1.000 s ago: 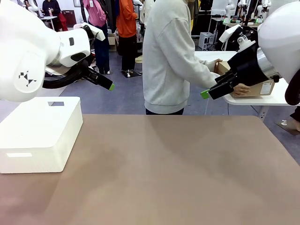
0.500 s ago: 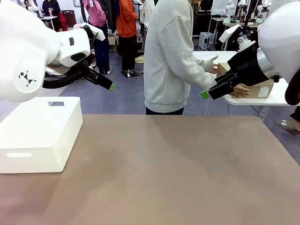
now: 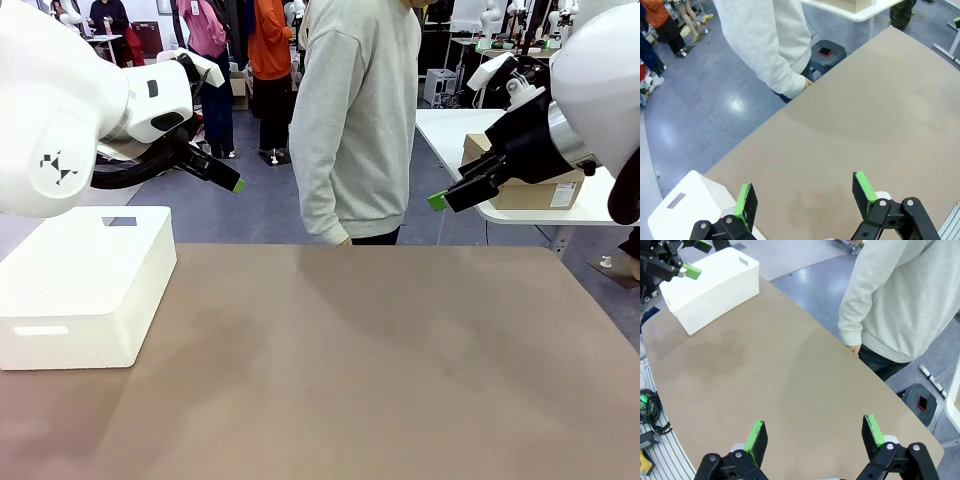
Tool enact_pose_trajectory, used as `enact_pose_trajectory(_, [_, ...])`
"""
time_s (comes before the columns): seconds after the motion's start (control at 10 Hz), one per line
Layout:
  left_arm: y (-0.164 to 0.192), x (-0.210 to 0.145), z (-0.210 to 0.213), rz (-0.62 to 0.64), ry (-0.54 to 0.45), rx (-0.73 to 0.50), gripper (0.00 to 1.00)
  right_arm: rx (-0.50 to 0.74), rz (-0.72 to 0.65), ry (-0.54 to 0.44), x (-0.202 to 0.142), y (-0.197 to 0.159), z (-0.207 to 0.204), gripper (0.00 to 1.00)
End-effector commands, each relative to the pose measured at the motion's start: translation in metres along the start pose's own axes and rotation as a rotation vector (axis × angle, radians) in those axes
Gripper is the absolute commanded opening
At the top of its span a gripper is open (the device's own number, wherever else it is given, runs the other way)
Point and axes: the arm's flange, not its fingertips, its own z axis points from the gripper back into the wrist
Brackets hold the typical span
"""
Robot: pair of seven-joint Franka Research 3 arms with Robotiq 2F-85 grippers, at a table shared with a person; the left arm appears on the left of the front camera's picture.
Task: Pack the shoes into the box.
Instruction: Press down on the lid of the Shoes Box.
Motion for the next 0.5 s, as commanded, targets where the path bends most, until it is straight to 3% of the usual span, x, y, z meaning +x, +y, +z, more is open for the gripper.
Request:
enact_pose_trajectory(0.0, [0.0005, -0.0003, 0.0012, 0.005, 0.006, 0.012, 1.0, -0.003, 0.008, 0.005, 0.0004, -0.0011, 0.0006, 1.0])
enact_pose_trajectory(0.4, [0.0005, -0.0003, 0.0012, 0.005, 0.006, 0.012, 1.0, -0.003, 0.008, 0.005, 0.0004, -0.0011, 0.0006, 1.0])
